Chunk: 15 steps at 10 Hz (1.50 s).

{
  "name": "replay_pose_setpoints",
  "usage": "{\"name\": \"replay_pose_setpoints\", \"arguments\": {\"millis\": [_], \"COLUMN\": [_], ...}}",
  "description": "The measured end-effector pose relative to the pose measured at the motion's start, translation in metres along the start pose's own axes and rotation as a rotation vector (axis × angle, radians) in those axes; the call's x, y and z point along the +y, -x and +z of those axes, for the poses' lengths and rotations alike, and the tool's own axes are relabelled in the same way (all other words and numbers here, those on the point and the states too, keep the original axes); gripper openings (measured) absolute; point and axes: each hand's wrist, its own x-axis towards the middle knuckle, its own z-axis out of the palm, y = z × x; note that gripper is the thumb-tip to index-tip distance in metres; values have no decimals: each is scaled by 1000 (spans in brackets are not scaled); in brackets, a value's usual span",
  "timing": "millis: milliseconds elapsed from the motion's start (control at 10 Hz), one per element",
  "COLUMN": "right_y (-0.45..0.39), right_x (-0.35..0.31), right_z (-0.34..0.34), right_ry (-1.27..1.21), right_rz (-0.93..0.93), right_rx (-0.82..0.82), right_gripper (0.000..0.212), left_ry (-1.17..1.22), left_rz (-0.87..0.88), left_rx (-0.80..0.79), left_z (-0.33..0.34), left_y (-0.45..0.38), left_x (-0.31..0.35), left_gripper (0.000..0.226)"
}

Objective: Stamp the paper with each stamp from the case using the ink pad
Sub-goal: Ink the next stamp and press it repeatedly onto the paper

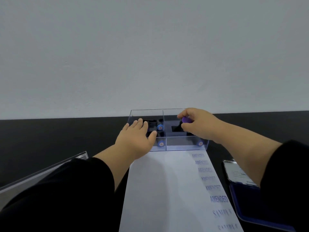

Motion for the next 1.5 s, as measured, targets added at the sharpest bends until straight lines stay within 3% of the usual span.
{"name": "replay_pose_setpoints", "arguments": {"millis": [1000,1500], "right_y": [-39,-53], "right_x": [-11,-19], "right_z": [10,5], "right_ry": [397,368], "right_rz": [138,217], "right_rx": [-354,-427], "right_gripper": [25,23], "left_ry": [22,13], "left_rz": [21,9], "left_rx": [7,-28], "left_z": [4,3], "left_y": [0,-2], "left_x": [-2,-1], "left_gripper": [63,64]}}
